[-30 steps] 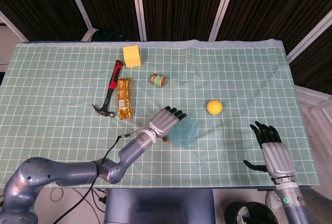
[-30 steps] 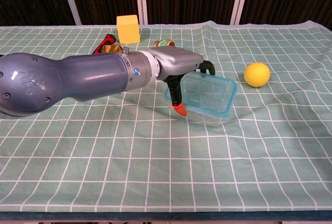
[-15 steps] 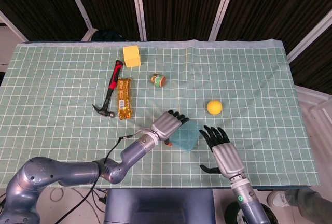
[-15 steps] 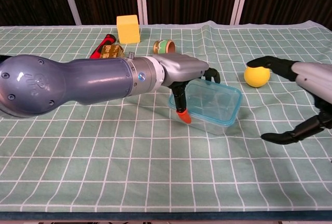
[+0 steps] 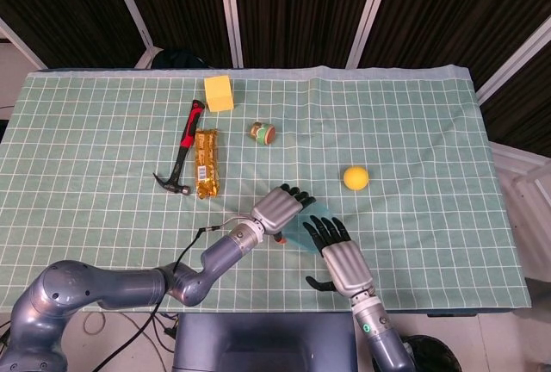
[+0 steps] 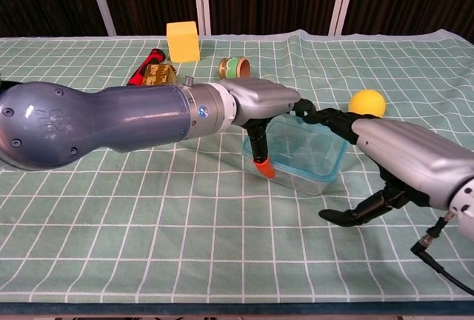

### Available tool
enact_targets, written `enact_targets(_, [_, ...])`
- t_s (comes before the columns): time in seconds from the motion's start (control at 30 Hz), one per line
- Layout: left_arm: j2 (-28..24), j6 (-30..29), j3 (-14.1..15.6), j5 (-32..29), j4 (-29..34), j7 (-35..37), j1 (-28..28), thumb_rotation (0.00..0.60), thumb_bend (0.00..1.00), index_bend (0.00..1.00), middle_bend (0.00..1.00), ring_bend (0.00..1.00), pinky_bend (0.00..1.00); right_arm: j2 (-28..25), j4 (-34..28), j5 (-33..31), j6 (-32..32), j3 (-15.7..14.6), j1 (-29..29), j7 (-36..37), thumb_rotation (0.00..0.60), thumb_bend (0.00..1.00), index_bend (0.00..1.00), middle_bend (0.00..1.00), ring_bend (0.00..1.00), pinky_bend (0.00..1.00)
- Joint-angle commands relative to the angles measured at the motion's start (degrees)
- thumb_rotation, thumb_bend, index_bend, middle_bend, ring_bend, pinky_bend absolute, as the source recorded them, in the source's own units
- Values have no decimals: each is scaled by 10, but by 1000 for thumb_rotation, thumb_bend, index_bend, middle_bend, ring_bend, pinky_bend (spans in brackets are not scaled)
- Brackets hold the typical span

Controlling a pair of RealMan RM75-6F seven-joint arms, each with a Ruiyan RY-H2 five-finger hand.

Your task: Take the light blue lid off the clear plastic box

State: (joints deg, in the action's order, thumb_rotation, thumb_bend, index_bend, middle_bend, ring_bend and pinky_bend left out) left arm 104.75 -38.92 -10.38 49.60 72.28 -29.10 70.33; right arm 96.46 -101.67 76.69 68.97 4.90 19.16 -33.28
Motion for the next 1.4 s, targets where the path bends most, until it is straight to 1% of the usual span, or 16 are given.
enact_targets(0.03, [-4, 2, -1, 0, 5, 1, 1, 600, 185, 299, 340, 319, 461, 26, 30, -7, -5, 13, 15, -17, 600, 310, 0, 0, 0, 0])
enact_targets(0.13, [-12, 4, 0, -2, 12, 3, 2, 600, 185, 299, 340, 319, 462, 49, 57, -12, 2, 29, 25, -24, 600, 310, 0, 0, 0, 0])
enact_targets(0.27, [-15, 4, 1, -7, 13, 5, 2, 600, 185, 299, 341, 319, 461, 58, 70, -11, 12, 37, 28, -23, 600, 310, 0, 0, 0, 0])
enact_targets(0.6, [-18, 6, 7, -14, 12, 0, 11, 600, 185, 299, 341, 319, 462, 56, 84, -23, 22, 49, 37, -17, 600, 310, 0, 0, 0, 0])
enact_targets(0.73, [-15, 1, 9, -14, 11, -2, 13, 600, 185, 299, 341, 319, 462, 51, 85, -27, 24, 49, 39, -14, 600, 311, 0, 0, 0, 0])
enact_targets(1.03, [-12, -6, 11, -17, 4, 0, 12, 600, 185, 299, 341, 319, 462, 40, 77, -38, 30, 35, 33, -6, 600, 311, 0, 0, 0, 0])
enact_targets(1.2, [-15, -5, 13, -20, 5, 0, 11, 600, 185, 299, 341, 319, 462, 40, 74, -48, 32, 32, 31, -3, 600, 310, 0, 0, 0, 0])
enact_targets(1.4, [-18, -1, 13, -20, 7, 3, 12, 600, 185, 299, 341, 319, 462, 52, 89, -53, 33, 30, 33, -1, 600, 310, 0, 0, 0, 0])
